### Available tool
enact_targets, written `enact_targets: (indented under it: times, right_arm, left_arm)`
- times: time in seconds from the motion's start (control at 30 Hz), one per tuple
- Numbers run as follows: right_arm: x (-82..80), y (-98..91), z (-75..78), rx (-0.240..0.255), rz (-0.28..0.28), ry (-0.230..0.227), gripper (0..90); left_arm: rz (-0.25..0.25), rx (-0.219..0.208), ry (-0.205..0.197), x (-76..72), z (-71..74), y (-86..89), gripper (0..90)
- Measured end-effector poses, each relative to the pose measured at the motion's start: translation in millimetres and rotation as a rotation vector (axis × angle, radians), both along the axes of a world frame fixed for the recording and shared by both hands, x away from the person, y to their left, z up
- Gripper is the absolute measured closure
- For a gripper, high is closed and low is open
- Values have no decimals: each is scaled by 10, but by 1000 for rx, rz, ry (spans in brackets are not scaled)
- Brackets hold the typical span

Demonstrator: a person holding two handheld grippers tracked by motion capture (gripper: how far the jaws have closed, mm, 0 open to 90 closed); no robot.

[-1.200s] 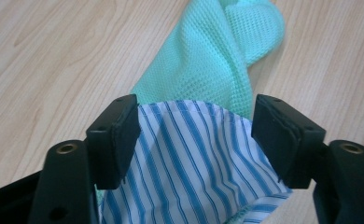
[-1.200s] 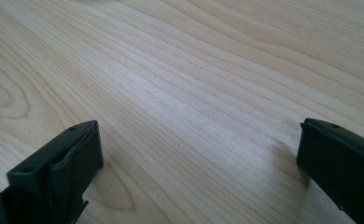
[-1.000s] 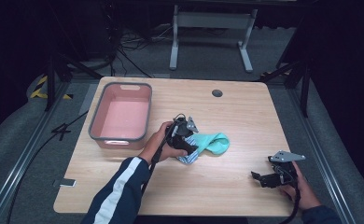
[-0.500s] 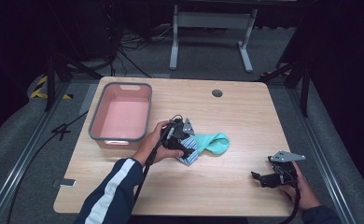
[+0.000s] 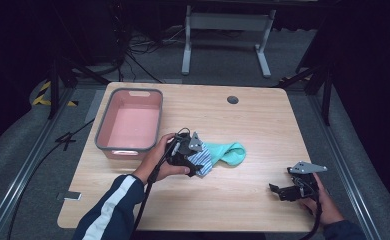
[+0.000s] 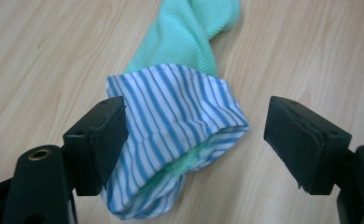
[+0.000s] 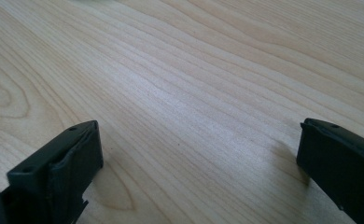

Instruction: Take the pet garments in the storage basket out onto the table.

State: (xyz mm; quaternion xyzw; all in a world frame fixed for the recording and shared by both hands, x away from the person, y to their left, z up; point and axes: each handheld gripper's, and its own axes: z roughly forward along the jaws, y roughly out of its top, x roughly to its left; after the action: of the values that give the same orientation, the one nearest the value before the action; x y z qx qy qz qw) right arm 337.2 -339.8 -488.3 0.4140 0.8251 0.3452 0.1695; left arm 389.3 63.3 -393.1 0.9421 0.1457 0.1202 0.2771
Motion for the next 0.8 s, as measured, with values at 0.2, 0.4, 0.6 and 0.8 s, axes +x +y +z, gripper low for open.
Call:
enact_targets:
  times: [0.2, 0.4, 0.6, 0.8]
  right_arm:
    - [0, 0, 0, 0, 0, 0, 7]
    - [0, 0, 0, 0, 0, 0, 6]
    - [0, 0, 0, 0, 0, 0, 7]
    - [0, 0, 0, 0, 0, 0, 7]
  left_arm:
    - [-7, 32, -15, -97, -14, 72, 216]
    - [-4, 67, -38, -181, -50, 173, 215]
    - [3, 96, -55, -264, -88, 318, 216]
    - [12, 136, -70, -368, -129, 449, 213]
